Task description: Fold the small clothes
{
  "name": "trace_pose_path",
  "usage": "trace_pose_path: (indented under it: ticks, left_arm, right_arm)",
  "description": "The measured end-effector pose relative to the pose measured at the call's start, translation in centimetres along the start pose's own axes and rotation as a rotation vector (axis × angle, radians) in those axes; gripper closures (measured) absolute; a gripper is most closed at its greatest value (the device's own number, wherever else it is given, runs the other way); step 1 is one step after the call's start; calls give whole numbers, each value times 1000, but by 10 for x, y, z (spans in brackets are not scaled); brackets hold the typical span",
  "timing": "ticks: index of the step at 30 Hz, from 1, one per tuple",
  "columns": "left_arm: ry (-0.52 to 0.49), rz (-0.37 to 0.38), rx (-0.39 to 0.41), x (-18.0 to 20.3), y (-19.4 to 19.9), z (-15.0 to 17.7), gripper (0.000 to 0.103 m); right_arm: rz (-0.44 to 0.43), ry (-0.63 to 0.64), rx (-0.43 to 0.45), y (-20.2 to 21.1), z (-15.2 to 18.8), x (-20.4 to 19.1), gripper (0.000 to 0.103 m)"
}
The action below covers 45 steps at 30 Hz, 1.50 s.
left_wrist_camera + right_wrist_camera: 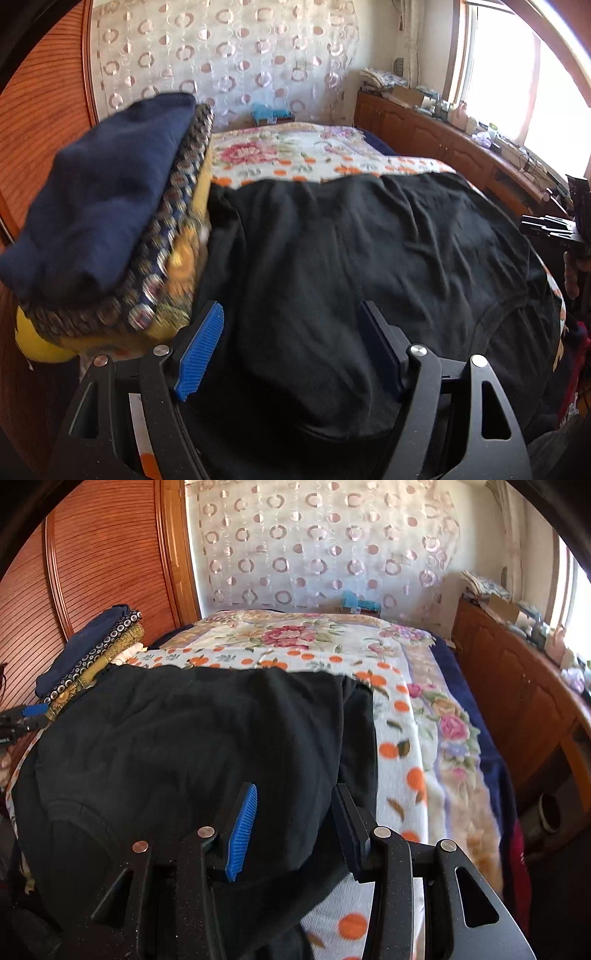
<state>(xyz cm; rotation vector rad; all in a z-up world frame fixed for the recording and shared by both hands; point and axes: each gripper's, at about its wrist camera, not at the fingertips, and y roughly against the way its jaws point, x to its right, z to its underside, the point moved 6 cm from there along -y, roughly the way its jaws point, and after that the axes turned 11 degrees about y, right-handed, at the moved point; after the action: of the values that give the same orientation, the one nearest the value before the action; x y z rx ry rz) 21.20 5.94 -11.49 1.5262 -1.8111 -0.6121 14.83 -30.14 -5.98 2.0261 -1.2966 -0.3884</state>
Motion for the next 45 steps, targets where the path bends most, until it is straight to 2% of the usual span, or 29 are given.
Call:
trace_pose_path:
  ticks: [8,13,15,18,21,28,31,32,33,35,36,38,40,45]
  left_arm:
    - [41,2,-59,-3,-14,26,28]
    - [37,-1,-64,-1,-14,31,27]
    - [21,-19,-65,1,-14,32,27]
    - [10,-40,-63,1,-13,33,27]
    - [42,-11,-61,-2,-8,34,28]
    - [77,38,-60,-6,1,38,59]
    - [84,52,-70,-5,1,36,66]
    - [81,47,-73,-5,0,35,67]
    - [77,44,-72,-4,0,34,69]
    - [74,46,-69,-1,0,33,84]
    - [72,46,-66,0,0,33,88]
    - [71,49,-52,2,4,30,94]
    - [71,52,-29,4,12,25,95]
    - [70,84,39,13,45,8,95]
  right_arm:
    - [-16,-76,-40,-21,21,0,59]
    - [7,-50,-47,-29,10,-7,58]
    - [8,-42,-42,-28,10,-12,52]
    - [29,-10,-46,-34,13,-18,51]
    - [29,-11,-43,-34,15,-21,51]
    - [19,-26,-32,-39,20,-19,51]
    - [-7,-9,-14,-36,18,-22,51]
    - [-3,-4,-13,-35,18,-22,52]
    - [-10,-4,-11,-34,17,-23,62]
    - [-20,1,-13,-34,17,-26,72]
    - [-18,12,-19,-35,17,-27,82]
    - [-10,37,-36,-37,16,-29,95]
    - [-21,39,-23,-33,12,-27,97]
    - [-24,30,72,0,-7,-22,98]
